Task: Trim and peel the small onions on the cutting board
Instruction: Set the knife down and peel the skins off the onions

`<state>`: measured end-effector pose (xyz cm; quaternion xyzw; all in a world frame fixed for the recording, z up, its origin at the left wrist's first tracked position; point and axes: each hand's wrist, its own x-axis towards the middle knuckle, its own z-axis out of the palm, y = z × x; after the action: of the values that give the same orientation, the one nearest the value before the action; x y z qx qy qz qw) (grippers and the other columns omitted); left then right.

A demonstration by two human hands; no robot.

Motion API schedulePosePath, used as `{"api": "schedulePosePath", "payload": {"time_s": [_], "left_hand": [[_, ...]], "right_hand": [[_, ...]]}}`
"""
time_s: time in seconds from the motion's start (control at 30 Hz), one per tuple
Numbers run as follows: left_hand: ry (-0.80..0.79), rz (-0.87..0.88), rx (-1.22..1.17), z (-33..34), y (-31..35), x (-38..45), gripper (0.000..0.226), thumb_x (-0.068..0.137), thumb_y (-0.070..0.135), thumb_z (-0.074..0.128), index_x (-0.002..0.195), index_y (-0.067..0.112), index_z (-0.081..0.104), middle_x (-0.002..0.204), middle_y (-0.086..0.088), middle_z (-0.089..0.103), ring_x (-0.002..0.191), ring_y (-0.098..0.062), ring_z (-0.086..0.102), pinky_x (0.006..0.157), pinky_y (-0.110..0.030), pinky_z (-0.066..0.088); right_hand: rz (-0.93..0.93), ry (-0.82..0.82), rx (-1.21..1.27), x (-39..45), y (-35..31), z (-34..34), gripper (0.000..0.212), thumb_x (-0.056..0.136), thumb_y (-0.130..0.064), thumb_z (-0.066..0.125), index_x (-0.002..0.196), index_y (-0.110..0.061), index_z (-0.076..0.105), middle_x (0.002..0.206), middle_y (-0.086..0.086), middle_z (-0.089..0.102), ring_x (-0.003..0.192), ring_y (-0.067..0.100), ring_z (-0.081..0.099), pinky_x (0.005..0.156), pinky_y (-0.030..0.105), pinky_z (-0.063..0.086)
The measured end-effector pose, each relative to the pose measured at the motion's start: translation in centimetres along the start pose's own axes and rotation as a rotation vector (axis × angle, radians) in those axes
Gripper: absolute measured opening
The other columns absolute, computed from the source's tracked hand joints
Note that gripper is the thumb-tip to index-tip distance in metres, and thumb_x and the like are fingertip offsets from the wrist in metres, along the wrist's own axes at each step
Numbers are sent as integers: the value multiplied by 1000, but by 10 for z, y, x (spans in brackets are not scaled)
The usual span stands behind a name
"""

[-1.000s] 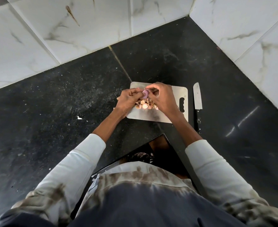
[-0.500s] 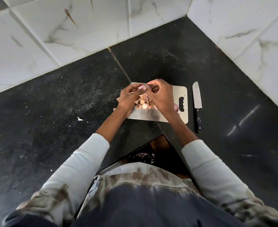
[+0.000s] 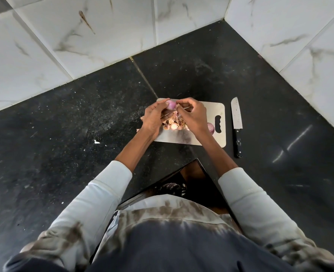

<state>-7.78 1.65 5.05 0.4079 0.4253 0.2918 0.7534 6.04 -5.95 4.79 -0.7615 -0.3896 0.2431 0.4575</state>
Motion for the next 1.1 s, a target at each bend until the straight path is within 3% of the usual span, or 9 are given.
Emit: {"api": "schedulePosePath", "payload": {"time_s": [0.2, 0.33, 0.47, 0.63, 0.87, 1.0, 1.1], "left_hand": [[-31, 18, 21, 0, -2, -6, 35, 99, 10, 71, 125, -13, 67, 97, -10, 78, 84, -12, 76, 81, -23, 61], [-16, -23, 2, -2, -2, -5, 36, 105, 20, 64, 126, -9, 68, 92, -4, 79, 82, -11, 75, 83, -27, 62], [-14, -66, -26, -4, -2, -4, 35, 108, 24, 57, 126, -4, 69, 105, -9, 79, 91, -14, 76, 95, -36, 61], [8, -105, -109, -6, 0, -2, 33, 112, 29, 50, 115, 5, 71, 109, -13, 79, 101, -23, 76, 97, -37, 61], [-17, -146, -190, -19, 1, 3, 56, 113, 45, 37, 144, 2, 56, 130, -16, 74, 125, -27, 69, 115, -40, 49], [12, -140, -175, -27, 0, 5, 58, 112, 46, 36, 143, 2, 59, 130, -13, 74, 123, -24, 71, 114, -39, 48], [51, -135, -147, -30, 1, 3, 55, 111, 44, 41, 143, 4, 59, 127, -11, 76, 122, -23, 72, 105, -34, 50]], "right_hand": [[5, -13, 40, -1, 0, 0, 28, 94, -28, 78, 118, -15, 76, 109, -4, 78, 101, 9, 74, 91, 32, 63], [26, -20, 79, -3, -1, -1, 27, 94, -25, 79, 119, -16, 75, 109, -5, 78, 102, 11, 74, 90, 30, 63], [50, -19, 87, -2, 1, -1, 28, 92, -23, 81, 118, -16, 76, 108, -4, 78, 101, 11, 75, 89, 33, 64], [57, -24, 58, -2, 1, 0, 26, 93, -26, 80, 117, -16, 75, 105, -8, 76, 98, 9, 73, 85, 25, 61], [131, 5, -26, 0, 11, 2, 25, 93, -24, 80, 114, -12, 76, 105, -4, 76, 88, 5, 69, 76, 18, 56], [216, 22, -108, 3, 22, 6, 26, 92, -20, 81, 115, -8, 77, 108, 3, 78, 92, 11, 72, 80, 23, 57], [245, -26, -116, 5, 25, 10, 25, 92, -17, 80, 115, -7, 78, 110, 6, 79, 95, 16, 73, 86, 29, 60]]}}
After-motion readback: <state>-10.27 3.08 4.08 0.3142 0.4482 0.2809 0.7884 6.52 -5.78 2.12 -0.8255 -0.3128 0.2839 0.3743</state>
